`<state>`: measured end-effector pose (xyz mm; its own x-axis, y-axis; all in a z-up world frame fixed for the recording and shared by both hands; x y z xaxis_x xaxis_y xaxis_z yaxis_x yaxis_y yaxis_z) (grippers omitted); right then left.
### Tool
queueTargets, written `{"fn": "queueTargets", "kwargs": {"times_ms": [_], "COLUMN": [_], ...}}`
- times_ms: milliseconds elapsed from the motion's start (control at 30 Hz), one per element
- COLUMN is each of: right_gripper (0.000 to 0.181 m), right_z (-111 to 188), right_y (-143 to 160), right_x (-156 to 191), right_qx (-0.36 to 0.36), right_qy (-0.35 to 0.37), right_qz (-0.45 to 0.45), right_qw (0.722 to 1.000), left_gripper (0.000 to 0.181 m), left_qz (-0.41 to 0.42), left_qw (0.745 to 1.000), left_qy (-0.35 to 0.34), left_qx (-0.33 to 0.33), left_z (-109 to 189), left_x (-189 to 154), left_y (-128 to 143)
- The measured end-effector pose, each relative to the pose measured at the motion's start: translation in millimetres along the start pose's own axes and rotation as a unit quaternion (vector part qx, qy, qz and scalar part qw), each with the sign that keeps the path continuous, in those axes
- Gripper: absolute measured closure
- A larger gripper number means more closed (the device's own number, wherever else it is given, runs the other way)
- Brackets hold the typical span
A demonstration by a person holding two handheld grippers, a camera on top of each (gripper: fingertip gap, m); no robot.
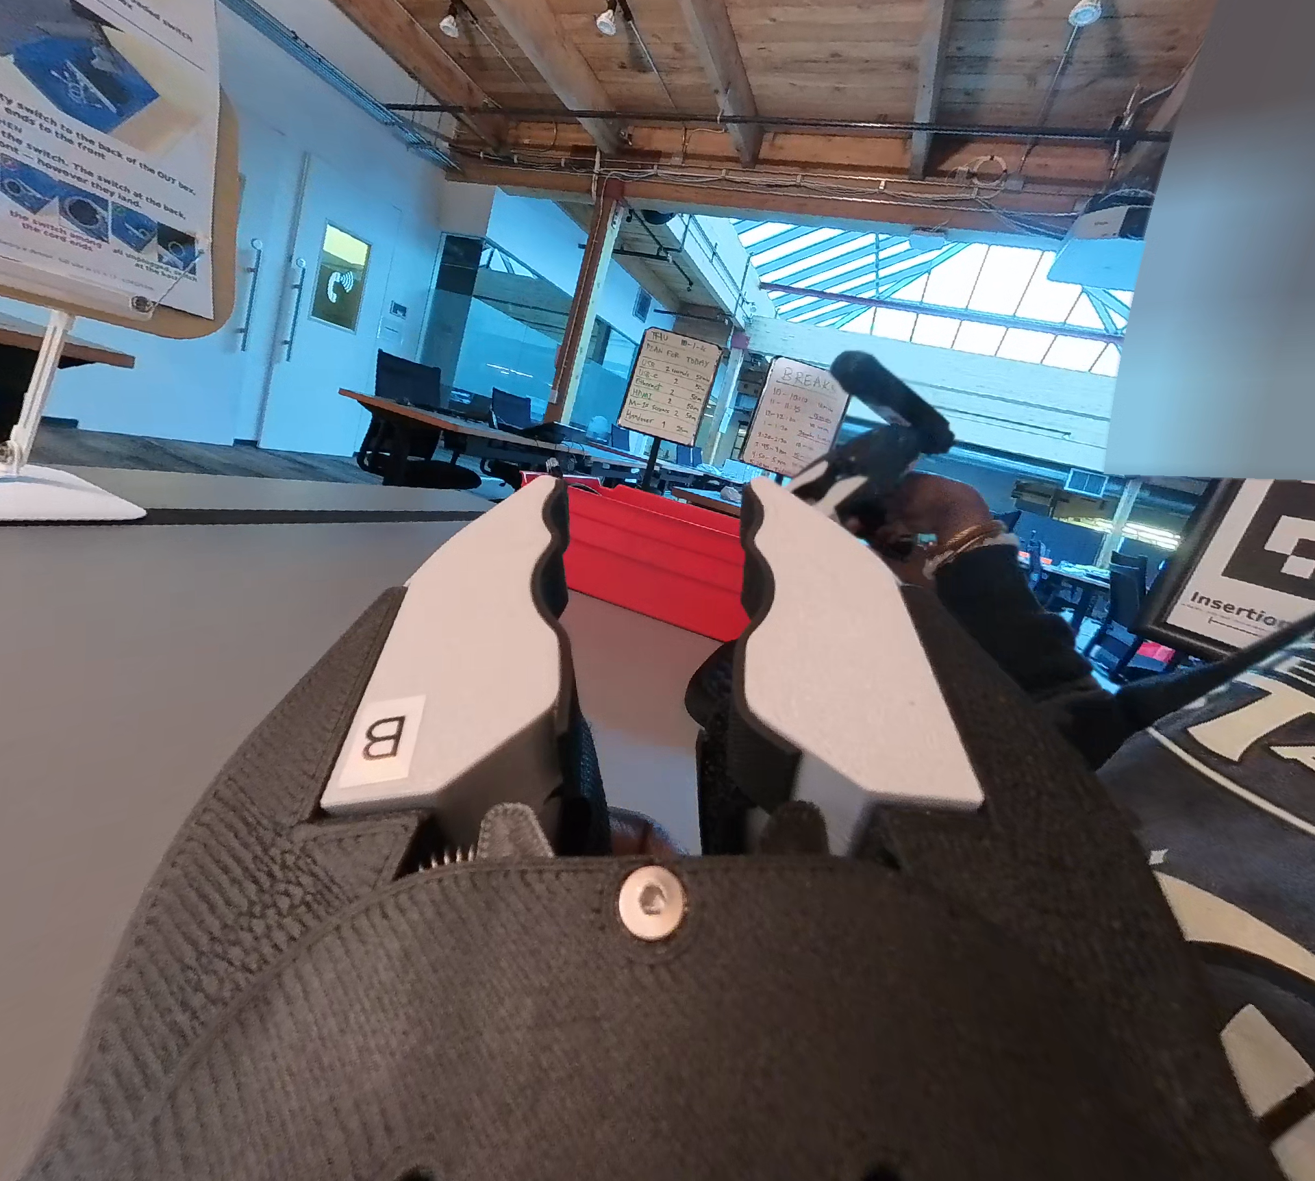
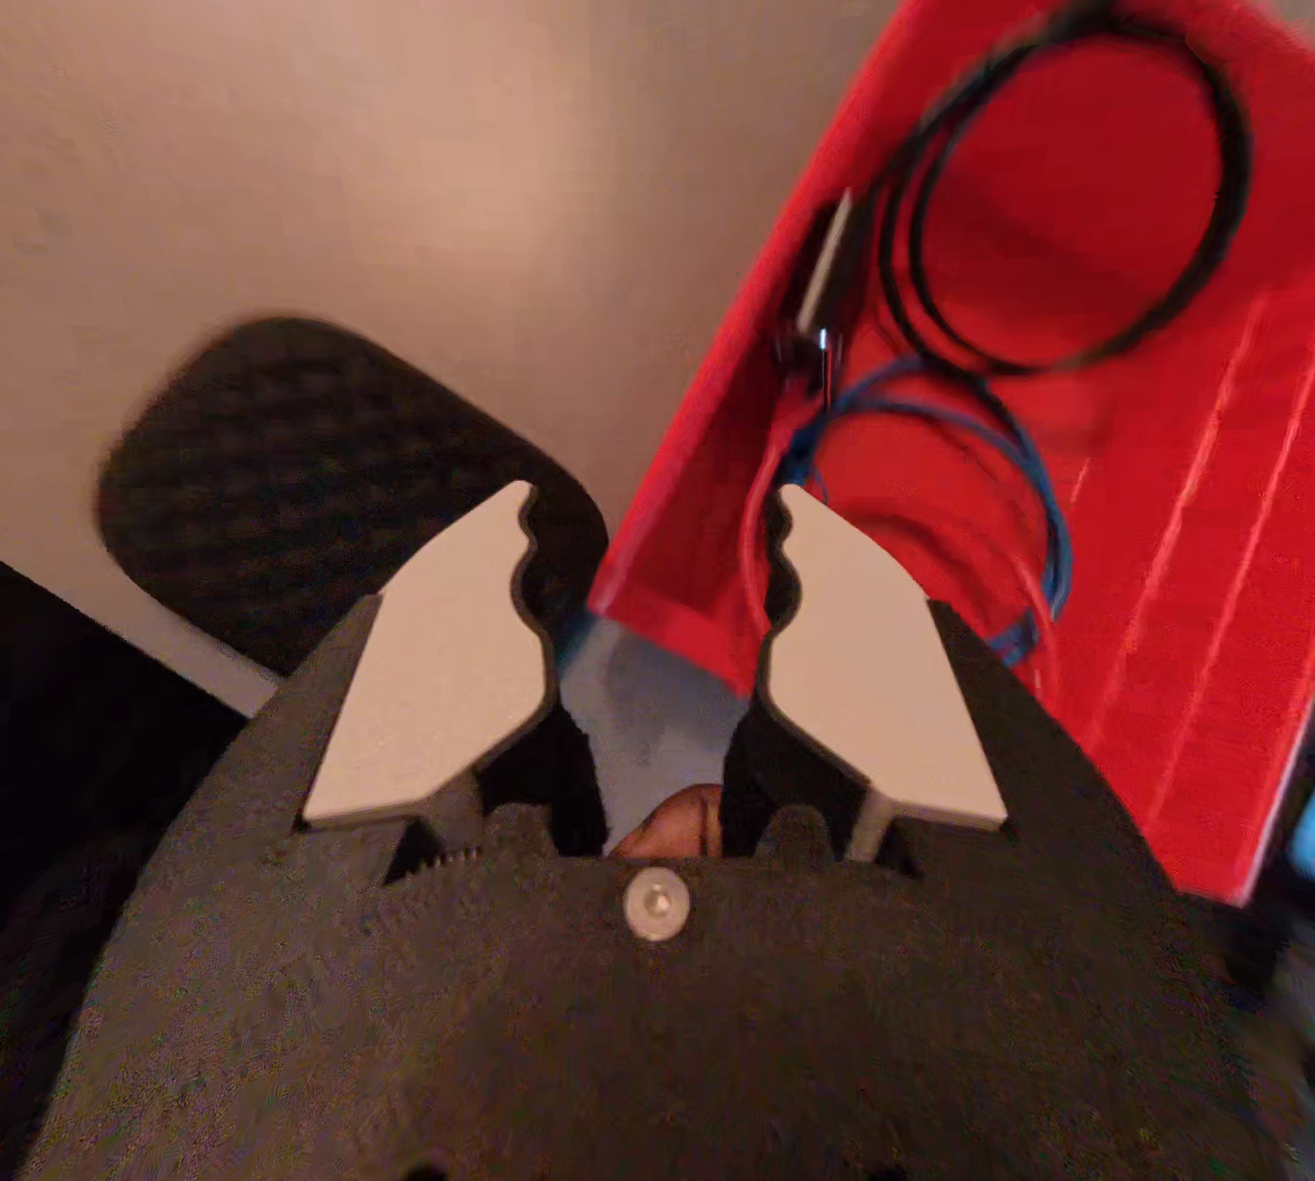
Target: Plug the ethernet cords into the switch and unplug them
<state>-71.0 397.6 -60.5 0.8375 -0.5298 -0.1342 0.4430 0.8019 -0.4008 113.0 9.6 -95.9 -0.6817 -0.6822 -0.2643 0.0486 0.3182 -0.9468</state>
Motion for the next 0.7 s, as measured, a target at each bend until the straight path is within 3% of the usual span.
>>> {"fn": "queueTargets", "kwargs": {"times_ms": [133,267,400,567,700], "right_gripper": [0.116,0.162,0.158,0.149,0.151], "right_z": [-25,-48,-60,-77,-89], "right_y": [4,-6,-23,-57,-81], "right_x": [8,1,3,13,22], "right_qx": [0.098,0.150,0.133,0.067,0.038], "right_qy": [-0.051,0.009,0.077,0.045,0.068], "right_qz": [-0.003,0.031,0.076,0.056,0.059], "right_qw": [0.994,0.988,0.985,0.995,0.995], "left_gripper": [0.136,0.136,0.136,0.136,0.135], "left_qz": [-0.001,0.001,0.002,0.000,0.005], "left_qw": [1.000,1.000,1.000,1.000,1.000], "left_qy": [-0.001,0.002,0.003,0.002,0.003], "left_qx": [0.001,0.003,0.002,0.001,0.002], "left_z": [0,-1,-1,-1,-2], "left_x": [0,0,0,-1,0], "left_y": [0,1,1,1,1]}}
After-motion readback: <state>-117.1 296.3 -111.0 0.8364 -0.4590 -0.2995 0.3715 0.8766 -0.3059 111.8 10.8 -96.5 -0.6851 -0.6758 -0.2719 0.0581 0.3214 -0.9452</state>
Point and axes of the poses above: each gripper's, where its closed fingertips meet, z back along the fingers, y out of its underside, x = y × z across the jaws, the point moved 7 cm from there along z, back along the fingers, and after that the axes turned 15 degrees about x, right-handed, at the moved point
